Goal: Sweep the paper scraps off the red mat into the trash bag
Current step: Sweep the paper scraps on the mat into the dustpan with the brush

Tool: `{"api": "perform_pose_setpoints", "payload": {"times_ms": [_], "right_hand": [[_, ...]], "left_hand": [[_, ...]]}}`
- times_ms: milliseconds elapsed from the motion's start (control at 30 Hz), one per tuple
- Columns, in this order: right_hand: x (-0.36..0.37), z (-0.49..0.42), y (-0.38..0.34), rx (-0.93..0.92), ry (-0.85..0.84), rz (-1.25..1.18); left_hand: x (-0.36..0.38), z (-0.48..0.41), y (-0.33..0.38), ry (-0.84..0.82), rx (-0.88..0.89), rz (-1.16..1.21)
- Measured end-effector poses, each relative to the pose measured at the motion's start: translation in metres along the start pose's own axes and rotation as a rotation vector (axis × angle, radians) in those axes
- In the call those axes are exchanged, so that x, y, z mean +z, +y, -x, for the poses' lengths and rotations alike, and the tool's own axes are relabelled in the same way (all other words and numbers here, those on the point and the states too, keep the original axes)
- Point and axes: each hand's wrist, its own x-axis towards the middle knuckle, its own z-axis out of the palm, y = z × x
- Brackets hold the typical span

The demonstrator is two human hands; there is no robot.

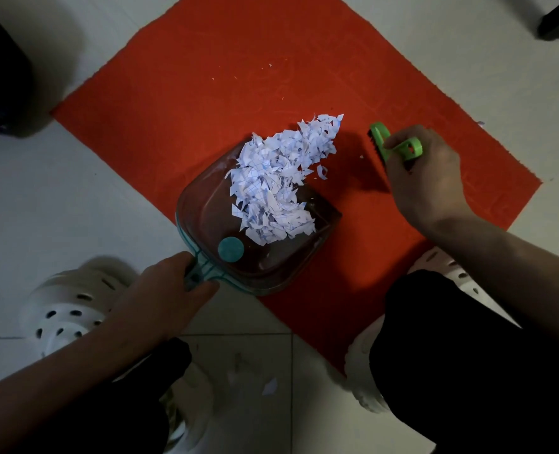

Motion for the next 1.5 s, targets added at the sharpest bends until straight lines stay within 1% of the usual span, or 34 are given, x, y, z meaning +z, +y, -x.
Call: {"api": "perform_pose_setpoints", "payload": {"times_ms": [67,133,200,267,367,433,500,600,667,767,800,867,967,1033,1067,1133,1200,1267,1300,1367,1433,1500], "right_hand": [[0.002,-0.003,0.007,0.006,-0.031,0.074],[0.006,0.0,0.008,-0.009,-0.103,0.084],[0.009,0.009,0.001,-0.063,-0.182,0.03],[0.008,0.019,-0.007,-0.092,-0.22,-0.067],[0.003,0.024,-0.009,-0.085,-0.136,-0.155],[0.0,0.02,-0.001,-0.053,-0.061,-0.106],[-0.002,0.013,0.011,-0.009,-0.026,-0.007],[0.001,0.005,0.022,0.015,-0.091,0.081],[0.006,0.008,0.018,-0.054,-0.17,0.093],[0.008,0.023,0.003,-0.186,-0.246,0.005],[0.006,0.028,0.001,-0.21,-0.235,-0.023],[0.003,0.031,0.003,-0.22,-0.159,-0.026],[-0.001,0.023,0.02,-0.132,-0.067,0.073],[0.0,0.017,0.029,-0.087,-0.075,0.166],[0.002,0.016,0.031,-0.094,-0.1,0.205],[0.01,0.018,0.026,-0.163,-0.181,0.227],[0.018,0.025,0.017,-0.277,-0.27,0.187],[0.021,0.031,0.014,-0.39,-0.302,0.181],[0.019,0.033,0.014,-0.425,-0.287,0.197],[0.015,0.034,0.021,-0.424,-0.208,0.232],[0.011,0.031,0.03,-0.353,-0.121,0.272],[0.01,0.028,0.039,-0.292,-0.102,0.32]], "left_hand": [[0.0,0.0,0.0,0.0,-0.004,0.004],[0.0,0.001,0.001,-0.002,-0.006,0.004],[0.0,0.0,0.001,-0.001,-0.009,-0.001],[0.0,0.0,0.0,0.0,-0.005,-0.006],[0.0,0.0,0.0,0.001,0.004,-0.002],[0.0,0.0,0.0,0.001,0.005,0.003],[0.0,0.0,-0.001,0.004,0.001,0.016],[0.001,0.0,-0.001,0.001,-0.003,-0.004],[0.001,-0.001,-0.001,-0.001,-0.008,-0.009],[0.001,-0.001,0.0,0.004,-0.007,-0.018],[0.0,-0.001,0.0,0.005,-0.003,-0.025],[0.0,-0.001,0.001,0.0,0.001,-0.033],[0.0,0.0,0.0,-0.007,-0.008,-0.016],[0.0,0.0,0.0,-0.007,-0.003,-0.012],[0.001,0.001,0.001,-0.009,-0.002,-0.009],[0.0,0.001,0.001,-0.013,-0.008,-0.005],[0.0,0.0,0.001,-0.012,-0.011,-0.013],[0.0,0.0,0.001,-0.007,-0.008,-0.014],[-0.001,0.0,0.001,-0.01,-0.007,-0.014],[-0.001,0.0,0.002,-0.016,-0.011,-0.01],[-0.001,0.001,0.002,-0.016,-0.013,-0.008],[-0.001,0.002,0.002,-0.012,-0.008,-0.008]]}}
